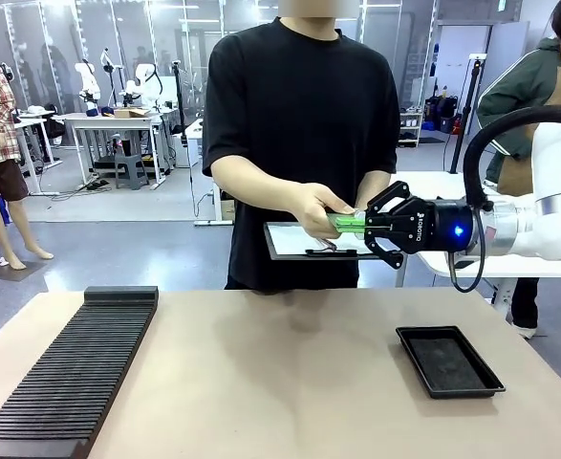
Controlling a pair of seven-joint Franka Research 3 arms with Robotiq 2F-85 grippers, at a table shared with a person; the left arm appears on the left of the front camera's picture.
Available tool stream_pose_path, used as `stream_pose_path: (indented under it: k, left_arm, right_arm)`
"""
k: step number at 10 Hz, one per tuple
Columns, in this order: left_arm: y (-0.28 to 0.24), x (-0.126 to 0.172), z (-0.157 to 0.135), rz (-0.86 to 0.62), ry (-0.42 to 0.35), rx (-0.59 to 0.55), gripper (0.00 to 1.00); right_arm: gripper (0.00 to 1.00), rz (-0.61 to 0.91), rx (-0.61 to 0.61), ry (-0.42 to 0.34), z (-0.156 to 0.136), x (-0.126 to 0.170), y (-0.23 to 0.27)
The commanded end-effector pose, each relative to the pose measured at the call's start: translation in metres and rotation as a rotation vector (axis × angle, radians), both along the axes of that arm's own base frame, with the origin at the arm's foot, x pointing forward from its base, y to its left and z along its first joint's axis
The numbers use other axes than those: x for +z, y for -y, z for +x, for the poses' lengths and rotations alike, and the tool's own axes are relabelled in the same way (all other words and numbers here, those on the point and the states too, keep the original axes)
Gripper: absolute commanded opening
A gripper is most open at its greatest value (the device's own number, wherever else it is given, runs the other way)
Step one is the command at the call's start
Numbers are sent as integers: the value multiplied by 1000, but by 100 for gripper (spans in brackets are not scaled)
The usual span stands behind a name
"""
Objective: Inspect the PCB.
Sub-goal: Pick up the Blank PCB that the human is holding, then place the Blank PCB in the ESD tray.
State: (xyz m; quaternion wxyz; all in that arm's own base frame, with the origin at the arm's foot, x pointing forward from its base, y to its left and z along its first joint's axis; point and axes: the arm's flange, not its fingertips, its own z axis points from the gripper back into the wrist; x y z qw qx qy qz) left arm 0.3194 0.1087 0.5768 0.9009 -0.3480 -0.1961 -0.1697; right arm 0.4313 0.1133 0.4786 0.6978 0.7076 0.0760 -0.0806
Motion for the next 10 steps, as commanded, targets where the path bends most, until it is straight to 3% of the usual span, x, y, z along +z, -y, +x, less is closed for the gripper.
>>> stream_pose_path:
  k: [1, 10]
  left_arm:
    - [-2, 5, 1, 15, -26, 2, 100]
    - [-2, 5, 1, 15, -26, 2, 100]
  right_arm:
    - [0, 1, 3, 4, 1, 3, -2]
    - [0, 1, 3, 4, 1, 3, -2]
